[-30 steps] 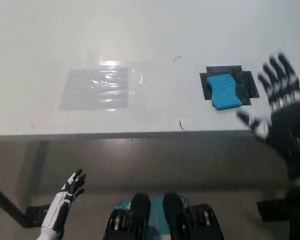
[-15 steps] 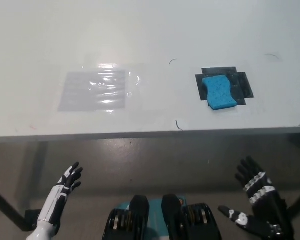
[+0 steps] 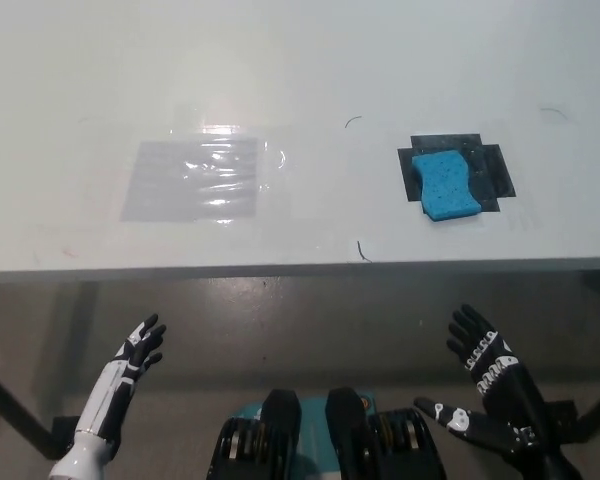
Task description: A soft sponge is kept on the balc marked spot on the table infront of the robot and it uses its right hand fist to press down on it and drrags it across the table in a back and forth manner twice to clean it
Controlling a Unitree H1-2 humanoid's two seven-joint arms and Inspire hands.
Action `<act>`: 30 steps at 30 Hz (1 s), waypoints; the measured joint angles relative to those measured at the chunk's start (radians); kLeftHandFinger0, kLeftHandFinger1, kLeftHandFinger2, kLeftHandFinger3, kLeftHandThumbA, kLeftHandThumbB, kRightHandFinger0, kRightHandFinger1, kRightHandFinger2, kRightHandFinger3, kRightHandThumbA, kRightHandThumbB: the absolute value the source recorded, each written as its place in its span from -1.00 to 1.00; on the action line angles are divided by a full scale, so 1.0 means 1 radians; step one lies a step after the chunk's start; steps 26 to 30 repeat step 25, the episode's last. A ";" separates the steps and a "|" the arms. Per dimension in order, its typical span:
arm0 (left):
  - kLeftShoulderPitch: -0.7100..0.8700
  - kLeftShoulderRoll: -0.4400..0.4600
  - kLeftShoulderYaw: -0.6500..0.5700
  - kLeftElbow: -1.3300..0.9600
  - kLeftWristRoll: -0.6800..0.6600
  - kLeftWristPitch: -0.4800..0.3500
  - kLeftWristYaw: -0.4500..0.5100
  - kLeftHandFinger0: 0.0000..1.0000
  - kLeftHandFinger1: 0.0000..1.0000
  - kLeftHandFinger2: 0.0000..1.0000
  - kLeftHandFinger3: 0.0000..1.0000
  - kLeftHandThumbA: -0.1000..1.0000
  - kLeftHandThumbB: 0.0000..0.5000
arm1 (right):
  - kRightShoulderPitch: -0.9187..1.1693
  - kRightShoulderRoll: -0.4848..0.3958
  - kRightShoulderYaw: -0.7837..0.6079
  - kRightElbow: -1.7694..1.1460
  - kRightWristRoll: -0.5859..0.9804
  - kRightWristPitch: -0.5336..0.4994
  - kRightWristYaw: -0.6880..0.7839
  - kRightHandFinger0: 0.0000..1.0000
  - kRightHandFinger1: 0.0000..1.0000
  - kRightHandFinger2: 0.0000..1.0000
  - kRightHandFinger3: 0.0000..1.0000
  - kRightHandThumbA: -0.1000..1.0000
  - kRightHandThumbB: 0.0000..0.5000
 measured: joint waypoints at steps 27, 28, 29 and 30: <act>-0.014 0.010 -0.002 -0.008 -0.003 0.002 -0.001 1.00 1.00 1.00 1.00 1.00 1.00 | -0.023 -0.006 0.000 0.017 -0.027 0.000 0.001 1.00 1.00 1.00 1.00 1.00 -0.19; -0.014 0.010 -0.002 -0.008 -0.003 0.002 -0.001 1.00 1.00 1.00 1.00 1.00 1.00 | -0.023 -0.006 0.000 0.017 -0.027 0.000 0.001 1.00 1.00 1.00 1.00 1.00 -0.19; -0.014 0.010 -0.002 -0.008 -0.003 0.002 -0.001 1.00 1.00 1.00 1.00 1.00 1.00 | -0.023 -0.006 0.000 0.017 -0.027 0.000 0.001 1.00 1.00 1.00 1.00 1.00 -0.19; -0.014 0.010 -0.002 -0.008 -0.003 0.002 -0.001 1.00 1.00 1.00 1.00 1.00 1.00 | -0.023 -0.006 0.000 0.017 -0.027 0.000 0.001 1.00 1.00 1.00 1.00 1.00 -0.19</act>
